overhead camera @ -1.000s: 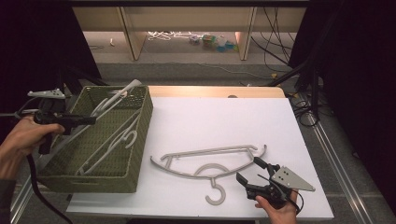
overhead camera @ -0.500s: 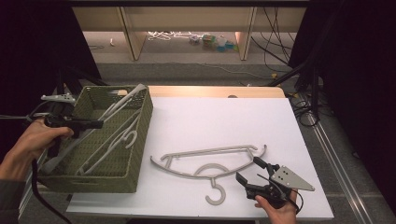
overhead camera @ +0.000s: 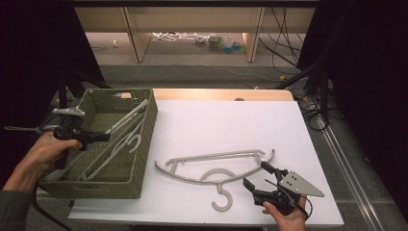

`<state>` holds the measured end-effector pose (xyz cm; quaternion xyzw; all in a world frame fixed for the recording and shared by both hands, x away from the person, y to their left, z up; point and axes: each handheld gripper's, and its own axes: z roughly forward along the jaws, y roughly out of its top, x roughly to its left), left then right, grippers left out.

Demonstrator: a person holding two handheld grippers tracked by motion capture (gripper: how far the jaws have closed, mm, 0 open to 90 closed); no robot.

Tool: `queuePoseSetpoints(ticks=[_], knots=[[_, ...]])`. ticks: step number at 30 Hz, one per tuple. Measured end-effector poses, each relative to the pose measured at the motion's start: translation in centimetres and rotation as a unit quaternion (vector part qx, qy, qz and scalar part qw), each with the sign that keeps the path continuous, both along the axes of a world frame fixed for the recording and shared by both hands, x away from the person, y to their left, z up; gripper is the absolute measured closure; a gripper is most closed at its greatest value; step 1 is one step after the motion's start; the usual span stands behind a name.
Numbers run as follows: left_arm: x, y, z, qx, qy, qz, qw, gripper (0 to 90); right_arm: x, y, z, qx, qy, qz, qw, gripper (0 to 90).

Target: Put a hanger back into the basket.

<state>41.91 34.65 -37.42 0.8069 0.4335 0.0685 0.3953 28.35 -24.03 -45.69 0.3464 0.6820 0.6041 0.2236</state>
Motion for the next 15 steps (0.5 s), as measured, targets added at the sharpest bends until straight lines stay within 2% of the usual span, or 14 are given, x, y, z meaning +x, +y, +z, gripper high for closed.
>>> queuePoseSetpoints(ticks=[1, 2, 3, 4, 6, 8, 11, 13, 15], knots=[[0.0, -0.1, -0.2, 0.006, 0.0, 0.001, 1.0, 81.4, 0.0, 0.0, 0.0, 0.001, 0.0, 0.0, 1.0, 16.0], [0.1, -0.1, -0.4, 0.023, 0.002, -0.006, 0.9997, 81.5, 0.0, 0.0, 0.0, 0.001, 0.0, 0.0, 1.0, 16.0], [0.1, -0.1, -0.7, 0.024, 0.004, -0.004, 0.9997, 81.5, 0.0, 0.0, 0.0, 0.001, -0.001, 0.0, 1.0, 16.0], [0.1, -0.3, -1.1, 0.015, 0.008, 0.004, 0.9998, 81.6, 0.0, 0.0, 0.0, 0.001, 0.0, 0.0, 1.0, 16.0], [0.2, -0.2, -1.8, 0.03, 0.012, -0.002, 0.9995, 81.6, 0.0, 0.0, 0.0, 0.001, 0.0, 0.0, 1.0, 16.0], [0.3, -0.3, -2.4, 0.027, 0.019, 0.004, 0.9995, 81.5, 0.0, 0.0, 0.0, 0.0, 0.0, 0.001, 1.0, 15.9], [0.4, -0.4, -2.8, 0.043, 0.022, 0.009, 0.9988, 80.4, 0.0, 0.0, 0.0, 0.0, 0.0, 0.001, 1.0, 16.0], [0.3, -0.2, -2.7, 0.036, 0.019, 0.02, 0.999, 78.4, 0.0, 0.0, 0.0, 0.0, 0.0, 0.001, 1.0, 16.0], [0.0, 0.0, -2.1, 0.018, 0.013, 0.028, 0.9994, 71.0, 0.0, 0.0, 0.0, 0.001, -0.001, 0.001, 1.0, 16.0]])
